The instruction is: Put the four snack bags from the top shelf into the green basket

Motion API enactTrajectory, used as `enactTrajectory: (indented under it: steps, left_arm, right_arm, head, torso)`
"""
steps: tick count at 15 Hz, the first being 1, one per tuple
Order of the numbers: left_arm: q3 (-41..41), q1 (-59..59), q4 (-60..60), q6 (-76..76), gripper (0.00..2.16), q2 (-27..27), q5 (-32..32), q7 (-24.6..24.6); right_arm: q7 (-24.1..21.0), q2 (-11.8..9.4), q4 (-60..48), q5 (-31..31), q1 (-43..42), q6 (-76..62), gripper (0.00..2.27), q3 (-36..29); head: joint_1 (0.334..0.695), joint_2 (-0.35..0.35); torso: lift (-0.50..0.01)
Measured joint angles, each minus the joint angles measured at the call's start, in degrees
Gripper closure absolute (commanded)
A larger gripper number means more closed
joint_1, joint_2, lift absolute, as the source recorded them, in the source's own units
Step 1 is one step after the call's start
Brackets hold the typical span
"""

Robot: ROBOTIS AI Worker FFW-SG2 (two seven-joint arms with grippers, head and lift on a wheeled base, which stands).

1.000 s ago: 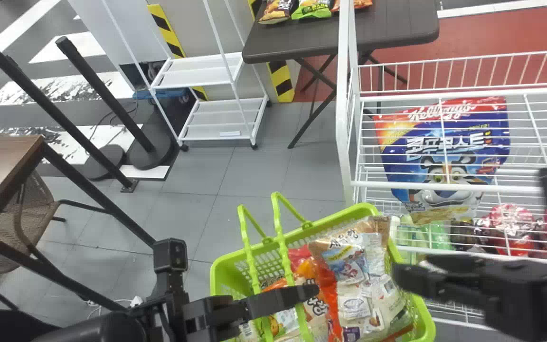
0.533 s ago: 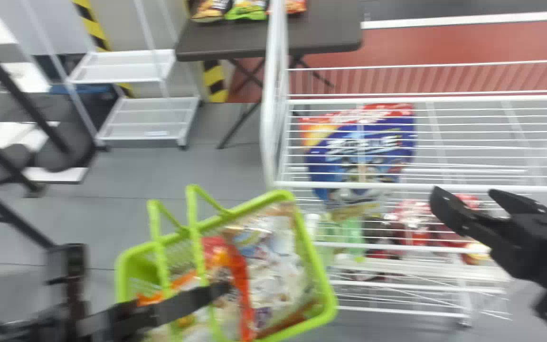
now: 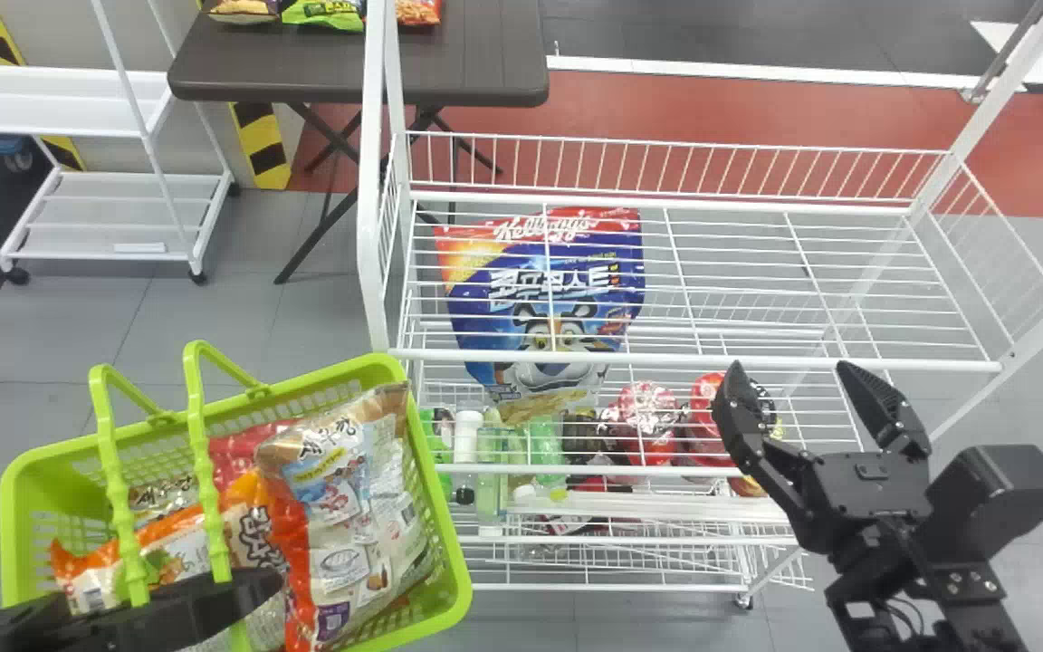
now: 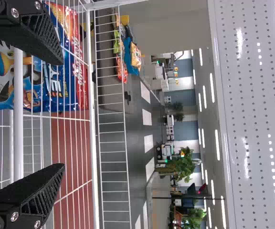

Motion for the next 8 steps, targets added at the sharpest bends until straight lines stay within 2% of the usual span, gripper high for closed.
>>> enactTrajectory:
  steps: [8]
  left_arm:
    - [-1.32, 0.09, -0.35, -0.06, 2.15, 0.66, -0.22, 0.00]
  right_arm:
    - [0.57, 0.18, 1.48, 0.10, -0.21, -1.25, 0.05, 1.29]
  head:
    - [0.695, -0.064]
  torso:
    - [0.000]
